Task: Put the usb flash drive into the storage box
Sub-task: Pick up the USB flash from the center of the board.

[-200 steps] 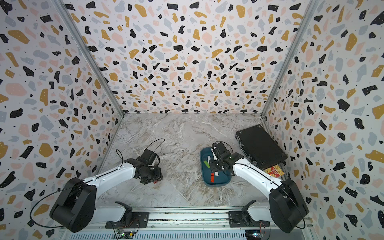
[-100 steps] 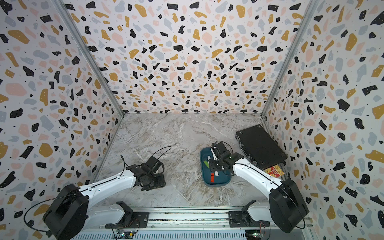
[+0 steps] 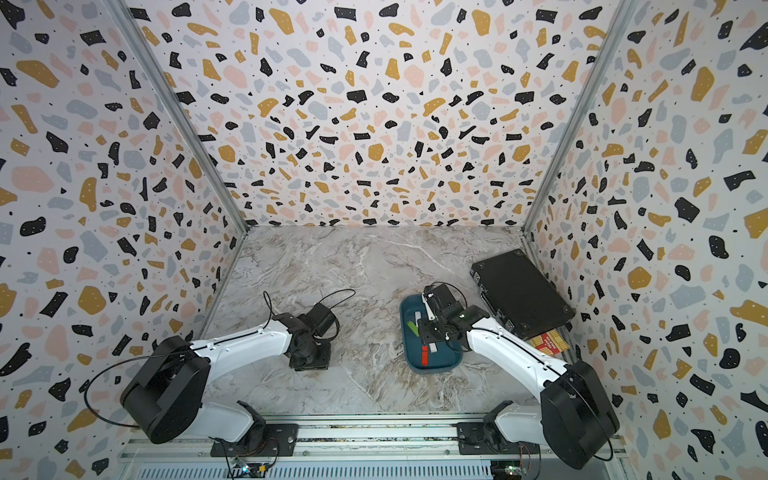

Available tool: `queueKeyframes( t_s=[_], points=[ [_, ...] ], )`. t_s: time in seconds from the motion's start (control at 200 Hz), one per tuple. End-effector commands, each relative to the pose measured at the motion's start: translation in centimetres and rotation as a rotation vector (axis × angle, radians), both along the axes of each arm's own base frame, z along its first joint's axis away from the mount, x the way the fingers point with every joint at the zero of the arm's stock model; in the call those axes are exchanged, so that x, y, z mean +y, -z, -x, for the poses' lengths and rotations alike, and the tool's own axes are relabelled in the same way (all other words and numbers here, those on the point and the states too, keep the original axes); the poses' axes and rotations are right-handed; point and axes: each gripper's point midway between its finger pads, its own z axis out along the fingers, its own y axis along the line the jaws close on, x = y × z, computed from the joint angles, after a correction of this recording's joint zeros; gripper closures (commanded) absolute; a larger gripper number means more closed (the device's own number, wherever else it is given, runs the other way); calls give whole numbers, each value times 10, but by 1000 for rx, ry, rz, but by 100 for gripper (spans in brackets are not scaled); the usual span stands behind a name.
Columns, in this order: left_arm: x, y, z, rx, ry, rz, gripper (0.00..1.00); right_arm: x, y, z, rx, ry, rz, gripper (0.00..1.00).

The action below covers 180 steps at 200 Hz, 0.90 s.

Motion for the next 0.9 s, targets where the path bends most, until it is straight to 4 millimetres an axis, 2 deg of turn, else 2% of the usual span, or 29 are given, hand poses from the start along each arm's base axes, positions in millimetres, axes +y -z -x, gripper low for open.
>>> queueKeyframes(
  t_s=[0.0,0.14,0.315,0.501,0.591,0.691,0.801,0.896],
  points=[
    [-8,4,-12,-31,35,9,55,-2,-13,0,-24,0,-1,47],
    [-11,10,-15,-31,43,13,61,-2,-17,0,-32,-7,4,46],
    [-18,9,-19,-44,53,43,77,-6,-23,-2,-60,-14,20,47],
    [-23,-3,-21,-67,52,68,79,-7,-27,-4,-76,-16,26,47],
    [-28,-22,-22,-96,51,86,79,-7,-31,-7,-91,-15,27,47],
    [-47,-59,-22,-169,57,145,79,-15,-39,-15,-117,16,24,47],
    [-91,-105,-19,-257,100,257,79,-30,-52,-30,-134,97,-6,47],
    [-139,-137,-10,-310,165,328,79,-49,-59,-43,-135,188,-31,48]
  ],
)
